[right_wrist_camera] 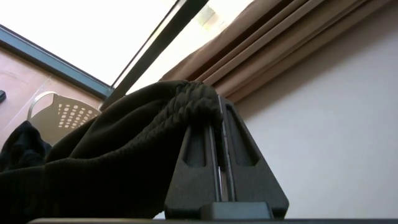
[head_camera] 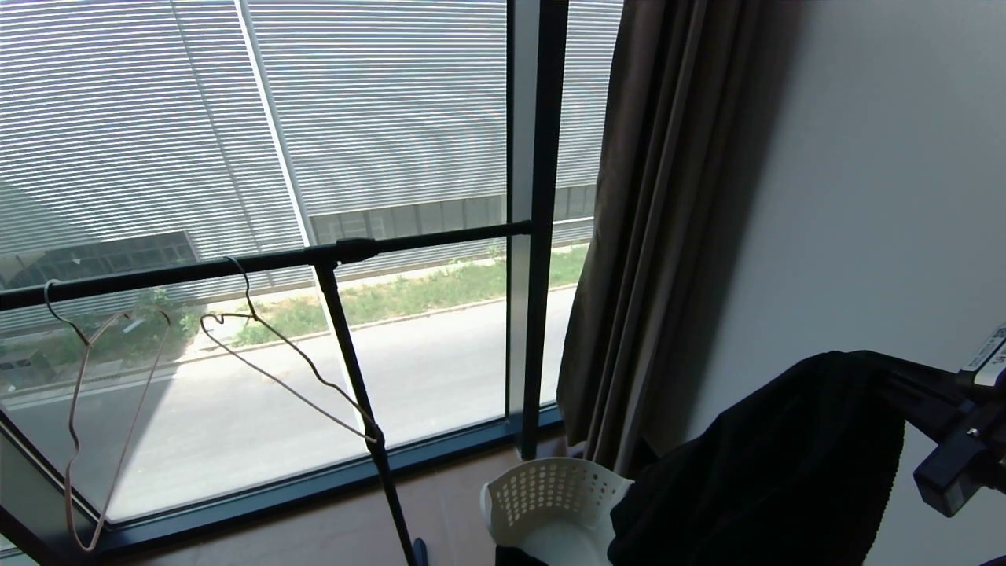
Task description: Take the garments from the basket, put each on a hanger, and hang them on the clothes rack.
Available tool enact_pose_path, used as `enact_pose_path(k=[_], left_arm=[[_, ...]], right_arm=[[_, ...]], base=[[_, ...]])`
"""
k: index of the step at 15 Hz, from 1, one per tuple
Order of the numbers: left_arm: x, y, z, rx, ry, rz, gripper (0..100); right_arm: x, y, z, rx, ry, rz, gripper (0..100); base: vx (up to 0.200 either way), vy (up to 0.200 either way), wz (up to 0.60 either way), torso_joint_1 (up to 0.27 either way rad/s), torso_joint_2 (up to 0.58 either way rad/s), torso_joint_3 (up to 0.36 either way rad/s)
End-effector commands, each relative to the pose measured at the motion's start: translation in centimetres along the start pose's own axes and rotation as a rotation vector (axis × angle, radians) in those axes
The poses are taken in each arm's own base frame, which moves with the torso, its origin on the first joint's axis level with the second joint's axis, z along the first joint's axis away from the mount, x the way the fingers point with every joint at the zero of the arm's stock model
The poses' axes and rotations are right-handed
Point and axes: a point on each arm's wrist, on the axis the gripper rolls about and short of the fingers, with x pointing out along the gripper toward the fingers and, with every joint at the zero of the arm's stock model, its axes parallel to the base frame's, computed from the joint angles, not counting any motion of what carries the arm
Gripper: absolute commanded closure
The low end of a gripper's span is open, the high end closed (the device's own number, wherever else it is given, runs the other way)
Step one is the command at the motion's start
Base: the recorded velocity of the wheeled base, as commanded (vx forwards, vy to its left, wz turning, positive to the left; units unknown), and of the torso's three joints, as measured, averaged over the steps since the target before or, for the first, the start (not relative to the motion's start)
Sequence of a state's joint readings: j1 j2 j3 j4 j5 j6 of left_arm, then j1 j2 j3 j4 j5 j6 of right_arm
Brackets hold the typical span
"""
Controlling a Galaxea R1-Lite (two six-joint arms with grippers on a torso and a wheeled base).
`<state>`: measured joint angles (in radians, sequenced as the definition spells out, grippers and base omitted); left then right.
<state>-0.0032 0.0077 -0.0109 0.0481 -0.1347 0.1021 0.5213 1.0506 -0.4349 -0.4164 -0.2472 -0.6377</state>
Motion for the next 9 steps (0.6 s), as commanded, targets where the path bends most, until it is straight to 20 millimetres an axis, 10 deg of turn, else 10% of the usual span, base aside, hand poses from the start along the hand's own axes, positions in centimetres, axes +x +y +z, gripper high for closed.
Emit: enact_pose_path(k=[1, 6, 9], left_arm=[[0.01, 0.00, 0.01, 0.000, 0.001, 0.000, 0], [0.02, 0.00, 0.01, 0.000, 0.003, 0.000, 0], [0.02, 0.00, 0.01, 0.003, 0.003, 0.000, 0]], right_arm=[[0.04, 0.03, -0.02, -0.001, 0.002, 0.000, 100], [-0.03, 0.02, -0.04, -0.002, 0.000, 0.000, 100], [-0.03, 0.00, 0.00, -0.002, -0.001, 0.000, 100]], base=[[0.000, 0.000, 0.60, 0.002, 0.00, 0.007], [0.000, 0.000, 0.60, 0.007, 0.00, 0.002], [0.000, 0.000, 0.00, 0.000, 0.00, 0.000]])
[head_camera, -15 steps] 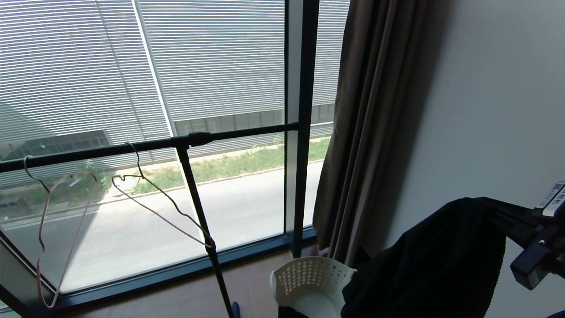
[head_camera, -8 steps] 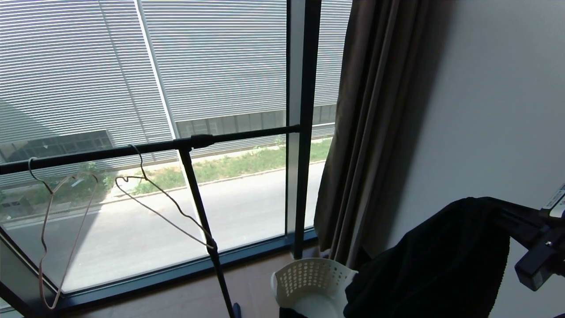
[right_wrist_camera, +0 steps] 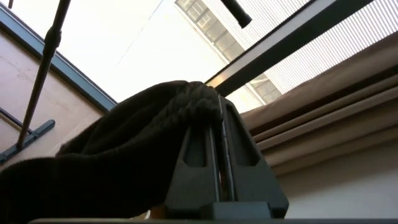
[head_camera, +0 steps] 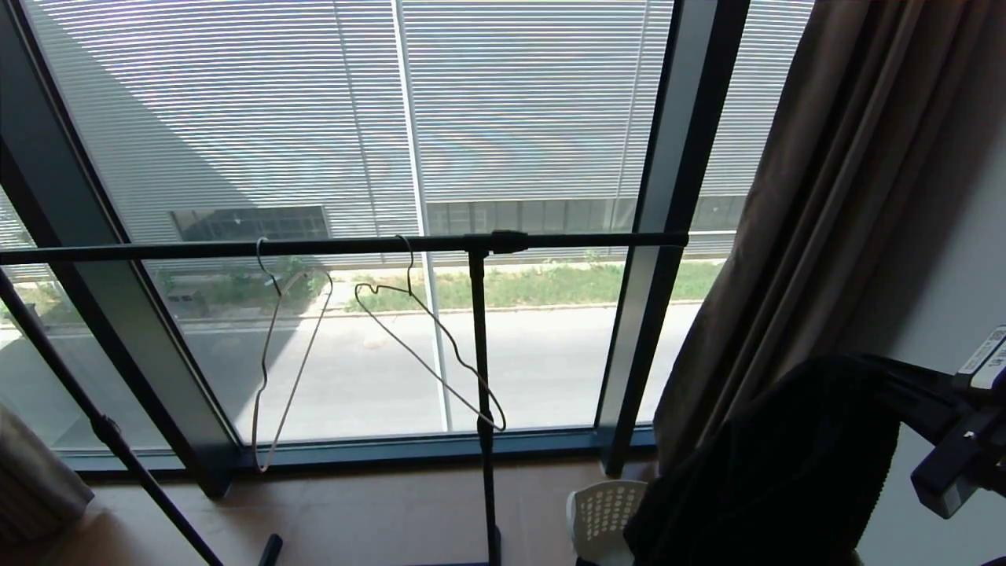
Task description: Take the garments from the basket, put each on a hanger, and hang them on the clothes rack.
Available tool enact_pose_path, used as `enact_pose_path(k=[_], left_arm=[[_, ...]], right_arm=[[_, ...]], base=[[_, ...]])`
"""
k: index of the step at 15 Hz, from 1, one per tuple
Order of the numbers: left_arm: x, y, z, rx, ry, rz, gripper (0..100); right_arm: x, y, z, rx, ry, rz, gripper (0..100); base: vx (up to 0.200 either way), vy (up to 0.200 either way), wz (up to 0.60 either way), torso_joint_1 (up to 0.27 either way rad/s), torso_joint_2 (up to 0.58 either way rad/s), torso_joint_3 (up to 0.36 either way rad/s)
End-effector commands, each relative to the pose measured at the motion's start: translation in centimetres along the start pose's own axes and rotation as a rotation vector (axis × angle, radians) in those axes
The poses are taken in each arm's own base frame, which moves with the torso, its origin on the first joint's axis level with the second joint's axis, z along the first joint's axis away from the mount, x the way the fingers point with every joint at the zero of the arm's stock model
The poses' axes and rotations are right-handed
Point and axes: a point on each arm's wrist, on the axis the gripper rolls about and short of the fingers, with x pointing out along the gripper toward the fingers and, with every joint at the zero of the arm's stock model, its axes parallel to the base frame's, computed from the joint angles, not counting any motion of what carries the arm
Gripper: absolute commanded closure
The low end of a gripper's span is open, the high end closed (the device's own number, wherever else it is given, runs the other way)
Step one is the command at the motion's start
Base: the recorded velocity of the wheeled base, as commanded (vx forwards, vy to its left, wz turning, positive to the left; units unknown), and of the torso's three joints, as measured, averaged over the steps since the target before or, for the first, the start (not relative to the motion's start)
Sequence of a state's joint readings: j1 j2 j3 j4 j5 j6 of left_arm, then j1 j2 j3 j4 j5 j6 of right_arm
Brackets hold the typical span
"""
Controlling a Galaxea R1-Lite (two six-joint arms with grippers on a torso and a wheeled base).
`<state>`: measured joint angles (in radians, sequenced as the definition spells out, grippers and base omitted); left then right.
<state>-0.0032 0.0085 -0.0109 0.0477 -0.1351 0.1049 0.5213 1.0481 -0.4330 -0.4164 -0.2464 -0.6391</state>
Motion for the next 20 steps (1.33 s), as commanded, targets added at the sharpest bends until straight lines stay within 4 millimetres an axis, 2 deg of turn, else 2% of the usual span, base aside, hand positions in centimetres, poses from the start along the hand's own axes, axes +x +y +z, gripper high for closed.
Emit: enact_pose_path(k=[1, 5, 14, 15, 20], left_arm=[[0.02, 0.00, 0.00, -0.001, 0.002, 0.000, 0], [0.02, 0.00, 0.00, -0.001, 0.002, 0.000, 0], [0.02, 0.00, 0.00, -0.004, 0.002, 0.000, 0], [0.02, 0.00, 0.00, -0.004, 0.002, -0.002, 0], [0.02, 0.00, 0.00, -0.002, 0.002, 0.000, 0]], right_arm=[[0.02, -0.01, 0.03, 0.000, 0.000, -0.001, 100], [0.02, -0.01, 0.03, 0.000, 0.000, -0.001, 100], [-0.11, -0.04, 0.01, 0.000, -0.003, -0.003, 100], [-0.11, -0.06, 0.04, 0.002, -0.004, -0.003, 100], [-0.11, -0.04, 0.01, 0.000, -0.002, -0.004, 100]], base=[[0.000, 0.000, 0.00, 0.000, 0.00, 0.000], [0.000, 0.000, 0.00, 0.000, 0.00, 0.000], [0.000, 0.200, 0.00, 0.001, 0.00, 0.001], [-0.200, 0.200, 0.00, 0.002, 0.00, -0.002], [-0.200, 0.000, 0.00, 0.006, 0.01, 0.005]])
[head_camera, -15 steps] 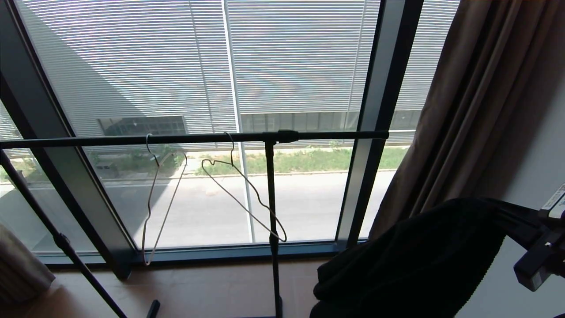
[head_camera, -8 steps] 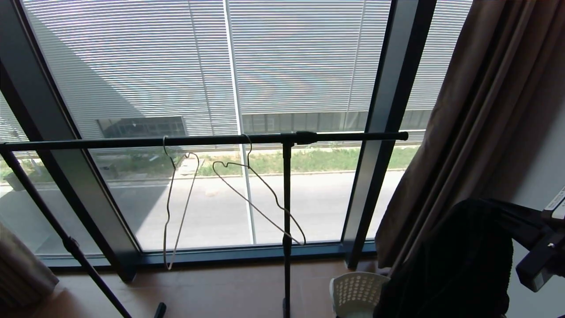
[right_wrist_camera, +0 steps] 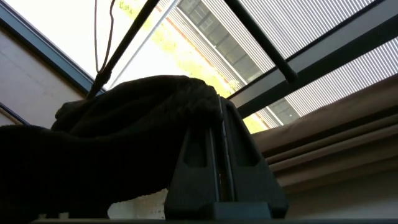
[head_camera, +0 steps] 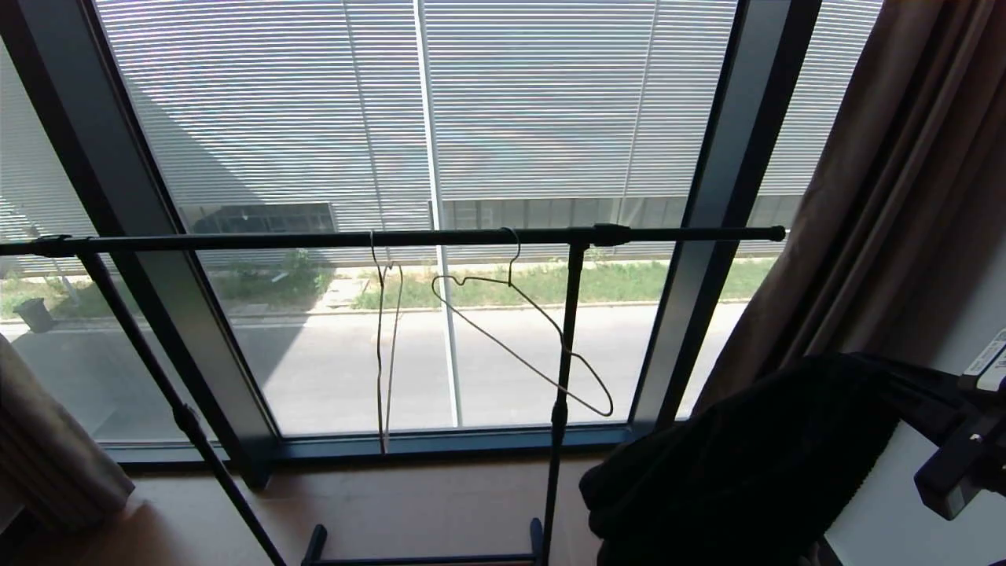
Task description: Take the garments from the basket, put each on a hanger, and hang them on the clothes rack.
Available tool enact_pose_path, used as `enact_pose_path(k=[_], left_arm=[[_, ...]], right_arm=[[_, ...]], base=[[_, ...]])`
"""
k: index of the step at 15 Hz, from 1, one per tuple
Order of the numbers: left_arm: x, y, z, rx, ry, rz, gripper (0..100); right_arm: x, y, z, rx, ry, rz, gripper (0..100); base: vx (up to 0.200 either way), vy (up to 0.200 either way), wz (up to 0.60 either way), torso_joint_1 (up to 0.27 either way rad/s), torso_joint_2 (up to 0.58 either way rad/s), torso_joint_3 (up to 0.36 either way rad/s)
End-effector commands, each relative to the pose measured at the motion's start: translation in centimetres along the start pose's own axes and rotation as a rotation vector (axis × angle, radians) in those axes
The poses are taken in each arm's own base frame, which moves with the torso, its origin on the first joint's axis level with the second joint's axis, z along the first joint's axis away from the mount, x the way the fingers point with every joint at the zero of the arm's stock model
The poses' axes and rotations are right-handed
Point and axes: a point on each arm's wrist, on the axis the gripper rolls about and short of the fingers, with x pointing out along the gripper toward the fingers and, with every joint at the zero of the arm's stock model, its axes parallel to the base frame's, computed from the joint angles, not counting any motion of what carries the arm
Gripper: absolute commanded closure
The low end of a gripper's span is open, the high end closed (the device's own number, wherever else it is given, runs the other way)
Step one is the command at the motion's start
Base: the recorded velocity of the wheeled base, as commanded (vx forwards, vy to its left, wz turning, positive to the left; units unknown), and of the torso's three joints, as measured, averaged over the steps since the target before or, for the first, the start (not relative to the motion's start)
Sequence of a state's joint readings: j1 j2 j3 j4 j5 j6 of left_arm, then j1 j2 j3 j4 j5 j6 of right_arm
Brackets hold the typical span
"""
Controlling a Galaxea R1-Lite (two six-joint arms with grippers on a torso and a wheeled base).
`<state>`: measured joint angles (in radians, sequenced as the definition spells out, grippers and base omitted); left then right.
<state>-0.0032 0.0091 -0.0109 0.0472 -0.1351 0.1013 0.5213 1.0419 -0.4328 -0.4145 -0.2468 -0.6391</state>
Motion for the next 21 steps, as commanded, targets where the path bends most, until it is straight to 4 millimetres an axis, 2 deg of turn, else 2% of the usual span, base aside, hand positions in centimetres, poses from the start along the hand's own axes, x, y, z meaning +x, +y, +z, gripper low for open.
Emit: enact_pose_path(k=[1, 12, 13, 21], left_arm=[[0.01, 0.00, 0.00, 0.000, 0.002, 0.000, 0], [0.00, 0.00, -0.01, 0.000, 0.000, -0.001, 0], [0.00, 0.00, -0.01, 0.000, 0.000, -0.001, 0], [0.00, -0.01, -0.01, 0.009, 0.000, -0.003, 0]], right_arm=[[0.03, 0.01, 0.00, -0.001, 0.000, 0.000, 100], [0.09, 0.10, -0.10, -0.002, 0.006, 0.005, 100], [0.09, 0.10, -0.10, -0.002, 0.006, 0.005, 100], [0.06, 0.11, -0.12, -0.002, 0.006, 0.005, 100]], base=[[-0.200, 0.000, 0.00, 0.007, 0.01, 0.002], [0.000, 0.200, 0.00, 0.000, 0.01, 0.004], [-0.200, 0.200, 0.00, 0.007, 0.00, 0.007], [0.000, 0.000, 0.00, 0.000, 0.00, 0.000]])
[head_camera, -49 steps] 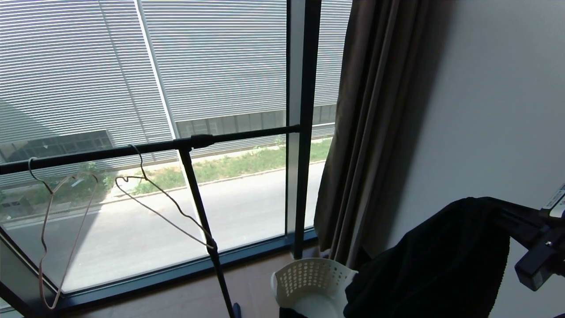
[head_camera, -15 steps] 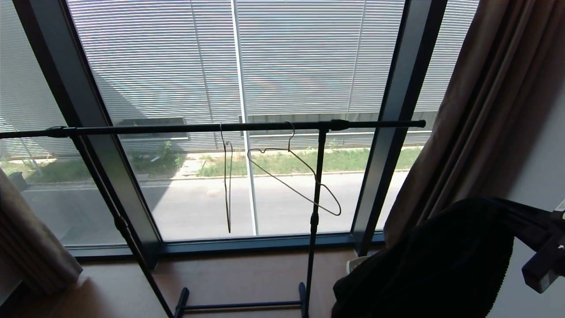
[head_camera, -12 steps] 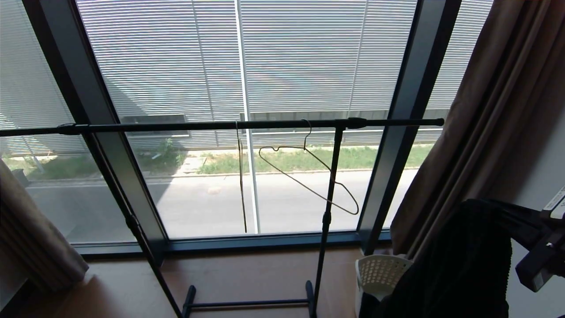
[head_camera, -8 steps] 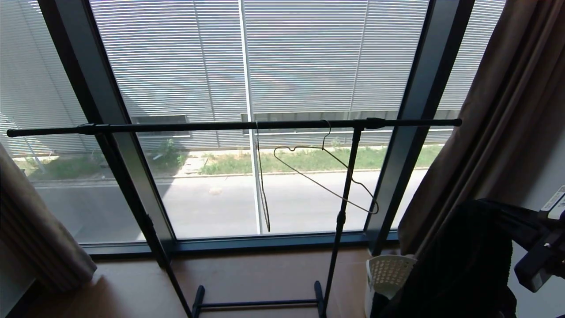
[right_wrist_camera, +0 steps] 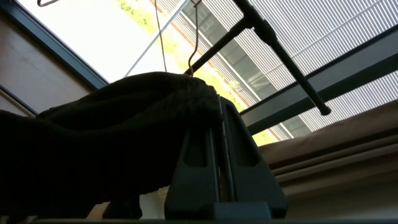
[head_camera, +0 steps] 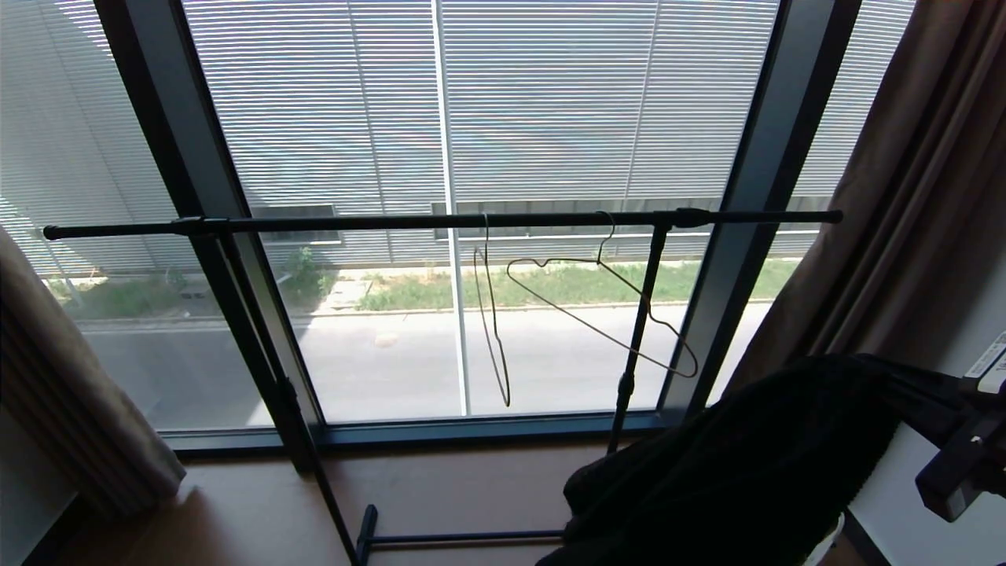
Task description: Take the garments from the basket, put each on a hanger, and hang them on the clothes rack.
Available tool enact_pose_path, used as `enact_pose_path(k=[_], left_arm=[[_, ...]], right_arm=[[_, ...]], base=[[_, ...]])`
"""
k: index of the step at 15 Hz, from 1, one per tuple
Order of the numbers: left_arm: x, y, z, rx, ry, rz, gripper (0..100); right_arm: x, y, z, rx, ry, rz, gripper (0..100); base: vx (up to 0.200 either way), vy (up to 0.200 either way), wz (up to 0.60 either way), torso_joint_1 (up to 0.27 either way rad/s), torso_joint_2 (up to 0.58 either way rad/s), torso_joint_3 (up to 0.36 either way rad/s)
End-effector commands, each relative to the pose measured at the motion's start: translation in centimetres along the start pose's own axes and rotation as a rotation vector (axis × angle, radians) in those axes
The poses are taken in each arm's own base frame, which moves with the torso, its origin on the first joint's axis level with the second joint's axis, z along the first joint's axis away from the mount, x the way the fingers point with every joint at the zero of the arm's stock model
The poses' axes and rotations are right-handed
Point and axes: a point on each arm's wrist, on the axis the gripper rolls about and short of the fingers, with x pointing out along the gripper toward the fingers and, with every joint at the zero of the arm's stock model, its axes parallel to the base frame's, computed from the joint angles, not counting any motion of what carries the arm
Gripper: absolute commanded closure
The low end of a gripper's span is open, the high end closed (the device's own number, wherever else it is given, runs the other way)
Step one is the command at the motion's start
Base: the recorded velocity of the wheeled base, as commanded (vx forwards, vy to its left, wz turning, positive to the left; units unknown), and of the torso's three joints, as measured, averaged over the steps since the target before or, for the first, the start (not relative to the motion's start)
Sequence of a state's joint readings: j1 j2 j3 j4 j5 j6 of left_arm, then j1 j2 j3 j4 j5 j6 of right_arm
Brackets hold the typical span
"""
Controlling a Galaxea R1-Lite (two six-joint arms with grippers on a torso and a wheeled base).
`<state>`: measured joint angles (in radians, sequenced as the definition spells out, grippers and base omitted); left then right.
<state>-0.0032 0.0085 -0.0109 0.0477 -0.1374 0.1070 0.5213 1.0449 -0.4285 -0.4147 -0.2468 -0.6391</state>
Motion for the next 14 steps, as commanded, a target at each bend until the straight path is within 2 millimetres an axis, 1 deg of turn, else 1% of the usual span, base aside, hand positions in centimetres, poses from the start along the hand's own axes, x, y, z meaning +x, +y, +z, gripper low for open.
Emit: enact_pose_path(k=[1, 6, 8, 9, 11, 12, 13, 14], left_arm=[[0.0, 0.0, 0.0, -0.003, 0.001, 0.001, 0], [0.0, 0.0, 0.0, -0.002, 0.004, 0.001, 0], [0.4, 0.1, 0.2, -0.008, 0.063, -0.001, 0], [0.7, 0.1, 0.4, -0.006, 0.099, -0.007, 0], [0.9, 0.4, 2.5, -0.002, 0.100, -0.044, 0], [1.5, 0.5, 4.1, -0.021, 0.115, -0.104, 0], [2.1, 0.6, 5.0, -0.050, 0.150, -0.138, 0], [3.0, 0.7, 5.7, -0.063, 0.199, -0.178, 0]], right_arm=[[0.0, 0.1, -0.1, -0.002, 0.003, 0.002, 100], [0.4, 0.5, -0.1, -0.008, 0.009, 0.028, 100], [0.8, 0.8, 0.5, 0.015, -0.009, 0.060, 100], [1.3, 1.3, 0.8, 0.061, -0.008, 0.089, 100], [2.0, 2.2, 2.2, 0.213, -0.035, 0.159, 100], [2.3, 2.5, 3.5, 0.338, -0.060, 0.193, 100], [2.9, 2.6, 4.4, 0.401, -0.065, 0.204, 100], [3.7, 2.8, 4.9, 0.423, -0.051, 0.206, 100]], base=[[0.000, 0.000, 0.00, 0.000, 0.00, 0.000], [0.000, 0.000, 0.00, 0.000, 0.00, 0.000], [0.000, 0.000, 0.00, 0.000, 0.00, 0.000], [0.000, 0.000, 0.00, 0.000, 0.00, 0.000], [0.000, 0.000, 0.00, 0.000, 0.00, 0.000], [0.000, 0.000, 0.00, 0.000, 0.00, 0.000], [0.000, 0.000, 0.00, 0.000, 0.00, 0.000], [0.000, 0.000, 0.00, 0.000, 0.00, 0.000]])
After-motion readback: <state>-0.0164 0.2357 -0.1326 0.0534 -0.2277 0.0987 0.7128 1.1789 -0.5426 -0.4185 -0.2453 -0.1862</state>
